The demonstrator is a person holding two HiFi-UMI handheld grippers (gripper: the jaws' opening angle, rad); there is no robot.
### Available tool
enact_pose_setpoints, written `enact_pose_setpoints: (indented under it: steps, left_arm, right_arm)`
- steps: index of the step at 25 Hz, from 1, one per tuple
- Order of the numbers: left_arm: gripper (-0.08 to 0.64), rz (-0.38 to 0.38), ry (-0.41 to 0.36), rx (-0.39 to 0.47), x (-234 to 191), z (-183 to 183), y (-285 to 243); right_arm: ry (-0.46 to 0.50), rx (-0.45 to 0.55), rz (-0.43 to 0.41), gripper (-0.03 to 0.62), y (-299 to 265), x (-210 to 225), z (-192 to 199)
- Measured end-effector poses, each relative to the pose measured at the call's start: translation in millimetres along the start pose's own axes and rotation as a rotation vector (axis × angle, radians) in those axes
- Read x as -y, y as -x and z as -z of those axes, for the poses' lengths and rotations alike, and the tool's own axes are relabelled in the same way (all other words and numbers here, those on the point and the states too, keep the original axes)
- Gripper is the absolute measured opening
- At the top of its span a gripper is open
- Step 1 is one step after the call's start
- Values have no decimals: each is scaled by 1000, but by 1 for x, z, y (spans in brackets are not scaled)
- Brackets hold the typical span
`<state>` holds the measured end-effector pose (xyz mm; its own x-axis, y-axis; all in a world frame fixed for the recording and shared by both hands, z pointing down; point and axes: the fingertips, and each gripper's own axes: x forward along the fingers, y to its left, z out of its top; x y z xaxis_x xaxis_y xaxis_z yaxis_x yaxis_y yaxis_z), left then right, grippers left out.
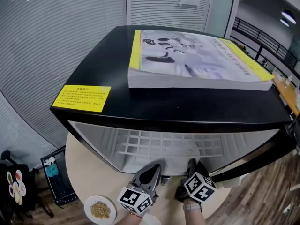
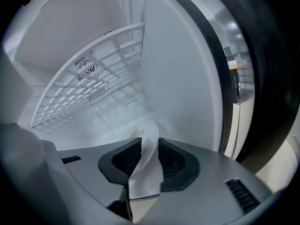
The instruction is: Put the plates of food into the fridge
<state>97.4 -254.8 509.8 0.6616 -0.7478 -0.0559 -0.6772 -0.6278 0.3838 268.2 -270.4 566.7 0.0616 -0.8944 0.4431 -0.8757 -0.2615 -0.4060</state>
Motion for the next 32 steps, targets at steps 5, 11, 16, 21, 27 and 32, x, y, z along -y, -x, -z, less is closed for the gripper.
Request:
enact_pose_setpoints:
  steps: [5,11,16,21,27,32]
  left_arm:
    - [6,14,8,-13,4,9,-5]
    - [6,8,1,-15,5,9,-3]
    - [6,4,-8,-2,8,-2,3]
    - [6,9,-29,11,15,-16,19]
    - [6,13,-57,34,25,-42,52]
    - [6,35,-92,69,43,-70,87]
  right_arm:
    - [43,19,15,98,5,9,-1]
    - [83,50,-16,109,20,5,-5]
    - [106,65,-83,109,39,-11,-4]
    - [184,107,-166,109,72,-37,-5]
    - [271,169,-268,107,121,-68,-10]
    - [340,205,-314,83,166,-85,-13]
